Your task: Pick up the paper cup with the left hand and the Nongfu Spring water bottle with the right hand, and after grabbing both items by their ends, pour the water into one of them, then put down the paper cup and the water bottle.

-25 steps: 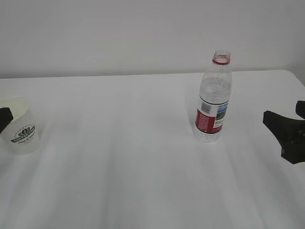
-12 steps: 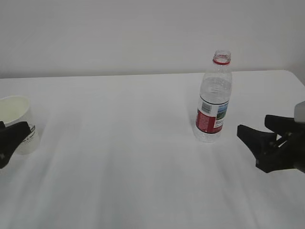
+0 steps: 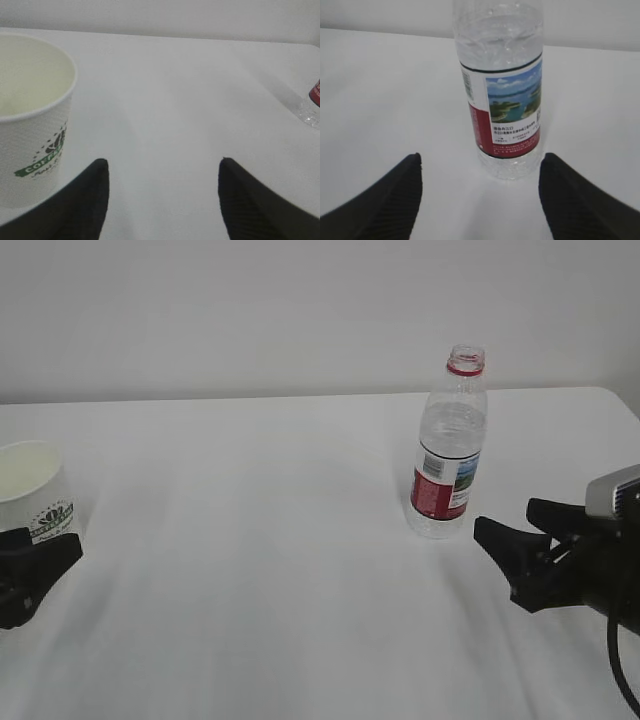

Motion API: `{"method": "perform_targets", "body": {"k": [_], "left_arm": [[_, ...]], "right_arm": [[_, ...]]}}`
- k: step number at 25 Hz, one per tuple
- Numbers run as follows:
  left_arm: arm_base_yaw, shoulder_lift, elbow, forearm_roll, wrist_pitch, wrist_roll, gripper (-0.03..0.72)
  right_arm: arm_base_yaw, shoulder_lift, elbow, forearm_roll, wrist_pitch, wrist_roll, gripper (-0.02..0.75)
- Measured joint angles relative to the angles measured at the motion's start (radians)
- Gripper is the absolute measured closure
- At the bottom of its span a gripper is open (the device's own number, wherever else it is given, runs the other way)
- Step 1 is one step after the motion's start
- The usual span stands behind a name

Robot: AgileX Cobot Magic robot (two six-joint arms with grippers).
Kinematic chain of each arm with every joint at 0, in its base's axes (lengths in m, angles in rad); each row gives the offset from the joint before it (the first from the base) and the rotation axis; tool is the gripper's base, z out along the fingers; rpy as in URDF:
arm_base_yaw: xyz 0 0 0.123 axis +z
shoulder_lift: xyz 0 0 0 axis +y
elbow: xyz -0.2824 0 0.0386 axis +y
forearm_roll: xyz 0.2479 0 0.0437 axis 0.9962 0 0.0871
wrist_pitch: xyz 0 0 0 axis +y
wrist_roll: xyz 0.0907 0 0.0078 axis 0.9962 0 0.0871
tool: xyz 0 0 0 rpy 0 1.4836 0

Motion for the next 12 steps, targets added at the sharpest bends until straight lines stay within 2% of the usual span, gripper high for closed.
{"method": "perform_targets", "body": {"k": [6, 12], "left_arm": [[0.000, 0.000, 0.000, -0.012, 0.000, 0.041, 0.197], [0.000, 0.000, 0.000, -0.014, 0.000, 0.046, 0.202]], "right_arm": [[0.000, 0.064, -0.039, 0.059, -0.006, -0.046, 0.178], [0.000, 0.097, -0.109, 0.061, -0.010, -0.052, 0.085]]}}
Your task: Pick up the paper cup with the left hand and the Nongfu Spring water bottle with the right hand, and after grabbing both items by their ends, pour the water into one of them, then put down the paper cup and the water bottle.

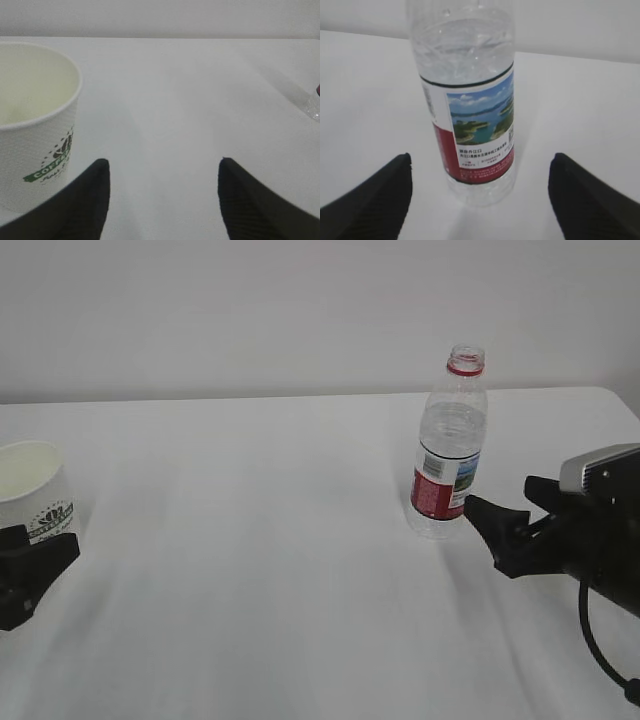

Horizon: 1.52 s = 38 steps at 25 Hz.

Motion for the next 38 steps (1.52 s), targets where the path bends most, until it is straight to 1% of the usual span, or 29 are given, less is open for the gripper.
{"method": "perform_targets", "body": {"k": [4, 12, 18, 26, 38], "left_arm": [[0.000, 0.000, 0.000, 0.000, 0.000, 0.000, 0.204], [0.000, 0.000, 0.000, 0.000, -0.002, 0.000, 0.204], [0.000, 0.013, 0.000, 0.000, -0.004, 0.000, 0.204], [0.000, 0.048, 0.000, 0.000, -0.004, 0.000, 0.204], [0.000, 0.049, 0.000, -0.002, -0.006, 0.000, 0.204]], "right_arm": [[0.000, 0.026, -0.036, 0.000, 0.000, 0.026, 0.071], [0.000, 0.088, -0.083, -0.007, 0.000, 0.040, 0.070], [0.000, 0.099, -0.147, -0.007, 0.000, 0.042, 0.070], [0.000, 0.099, -0.224, -0.069, 0.000, 0.042, 0.070], [0.000, 0.158, -0.263, -0.097, 0.000, 0.053, 0.070]]}}
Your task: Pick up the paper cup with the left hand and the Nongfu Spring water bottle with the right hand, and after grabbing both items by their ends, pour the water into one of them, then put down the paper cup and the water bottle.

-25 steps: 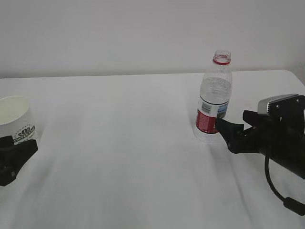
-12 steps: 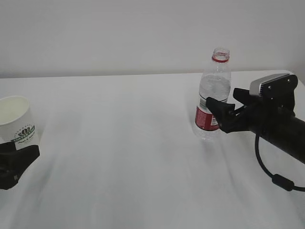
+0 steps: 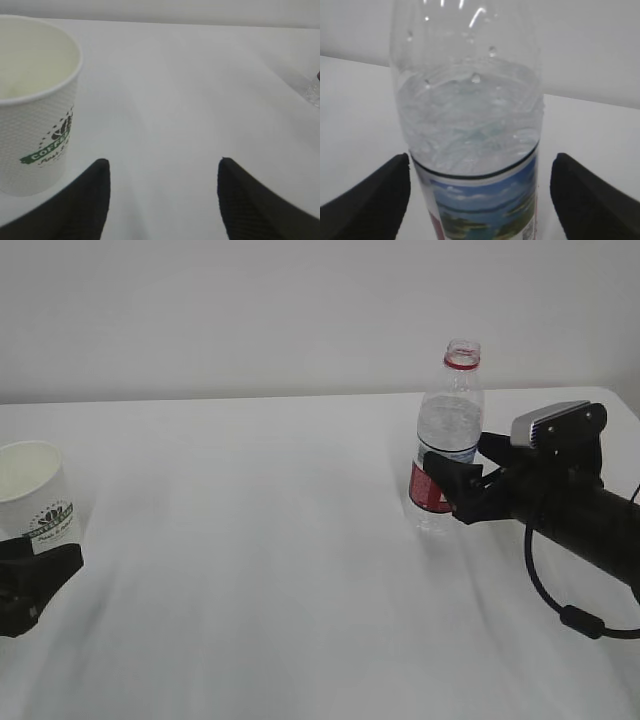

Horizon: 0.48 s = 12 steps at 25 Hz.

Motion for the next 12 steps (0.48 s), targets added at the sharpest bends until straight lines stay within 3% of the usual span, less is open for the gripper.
{"method": "perform_targets", "body": {"k": [12], "left_arm": [[0.000, 0.000, 0.000, 0.000, 0.000, 0.000, 0.204]], "right_arm": [[0.000, 0.073, -0.056, -0.023, 0.000, 0.041, 0.070]]}}
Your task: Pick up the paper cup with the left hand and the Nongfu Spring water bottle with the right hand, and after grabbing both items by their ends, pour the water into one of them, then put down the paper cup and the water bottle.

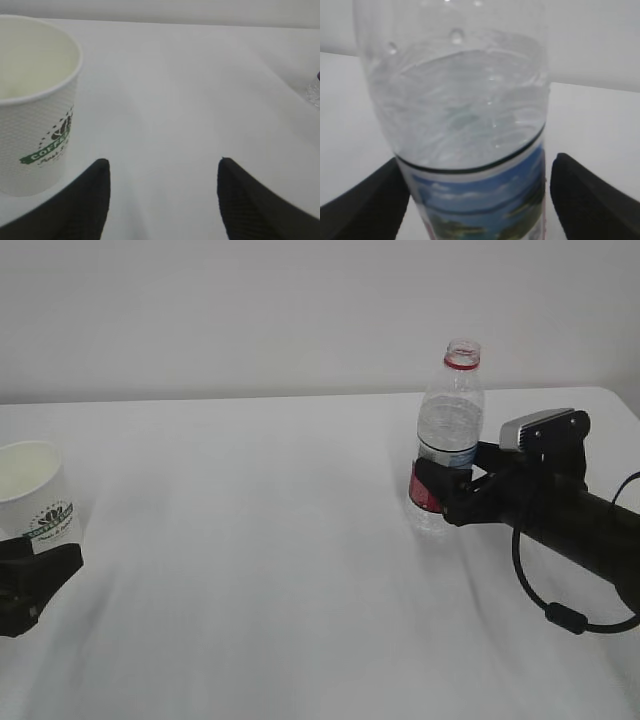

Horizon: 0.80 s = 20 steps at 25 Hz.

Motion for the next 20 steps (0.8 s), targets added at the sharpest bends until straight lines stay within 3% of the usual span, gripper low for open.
{"method": "perform_targets", "body": {"k": [20], "left_arm": [[0.000, 0.000, 0.000, 0.000, 0.000, 0.000, 0.205]], "right_arm": [[0.000, 0.087, -0.114, -0.026, -0.001, 0.028, 0.070]]}}
